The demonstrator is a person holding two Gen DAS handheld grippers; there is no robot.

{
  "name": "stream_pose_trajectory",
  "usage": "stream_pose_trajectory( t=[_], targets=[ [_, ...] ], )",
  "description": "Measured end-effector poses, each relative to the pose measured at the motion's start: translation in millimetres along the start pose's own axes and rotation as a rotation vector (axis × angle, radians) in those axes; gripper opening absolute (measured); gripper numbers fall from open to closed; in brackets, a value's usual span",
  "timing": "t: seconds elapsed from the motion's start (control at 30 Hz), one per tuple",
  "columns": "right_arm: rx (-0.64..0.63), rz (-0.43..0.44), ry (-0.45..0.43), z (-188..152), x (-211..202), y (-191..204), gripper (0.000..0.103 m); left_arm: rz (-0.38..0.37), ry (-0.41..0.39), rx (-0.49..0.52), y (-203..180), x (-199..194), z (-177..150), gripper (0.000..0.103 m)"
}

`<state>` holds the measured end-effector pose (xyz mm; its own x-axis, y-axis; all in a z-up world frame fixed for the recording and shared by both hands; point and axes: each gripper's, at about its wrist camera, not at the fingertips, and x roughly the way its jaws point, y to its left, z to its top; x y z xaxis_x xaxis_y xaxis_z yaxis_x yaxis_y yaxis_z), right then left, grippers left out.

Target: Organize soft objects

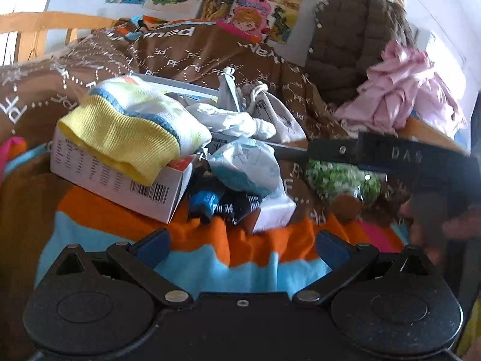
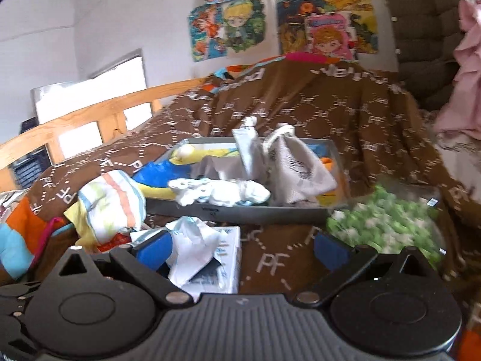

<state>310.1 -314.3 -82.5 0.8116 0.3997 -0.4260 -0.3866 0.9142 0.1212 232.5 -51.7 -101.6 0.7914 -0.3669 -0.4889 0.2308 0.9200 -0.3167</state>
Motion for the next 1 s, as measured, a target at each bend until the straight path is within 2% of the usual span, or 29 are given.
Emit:
stream_pose_trajectory(
  t=[0.17, 0.3, 0.4, 0.53, 0.7, 0.87, 1.0],
  targets=[
    [-0.063, 0.096, -0.004, 1.4, 14.1, 11.5, 0.101, -0.019, -0.04, -0.1, 9.9, 12.2, -2.0, 0.102],
    [-0.094, 0.123, 0.019, 0.9, 27.1, 16.9, 0.098, -0.029, -0.105, -0.211, 13.0, 16.1, -4.6, 0.102],
    [-0.081, 0.149, 0.017, 2.3, 35.6, 14.5, 0.096, -0.031, -0.129, -0.221, 12.6, 18.9, -7.7, 0.102],
    [-0.074, 0.177, 0.028, 2.2, 44.7, 11.7, 0.088, -0.035, -0.145, -0.218, 12.9, 19.2, -10.3, 0.101],
    [-0.091, 0.202, 0.055, -1.4, 51.1, 12.9, 0.077, -0.004, -0.168, -0.224, 12.1, 16.5, -12.9, 0.091],
    [-0.096, 0.198, 0.073, -3.2, 51.4, 13.0, 0.064, 0.009, -0.185, -0.224, 6.6, 14.2, -15.9, 0.068],
    [-0.085, 0.187, 0.081, -3.3, 51.1, 12.0, 0.059, -0.011, -0.207, -0.256, 6.8, 16.0, -14.7, 0.067]
  ],
)
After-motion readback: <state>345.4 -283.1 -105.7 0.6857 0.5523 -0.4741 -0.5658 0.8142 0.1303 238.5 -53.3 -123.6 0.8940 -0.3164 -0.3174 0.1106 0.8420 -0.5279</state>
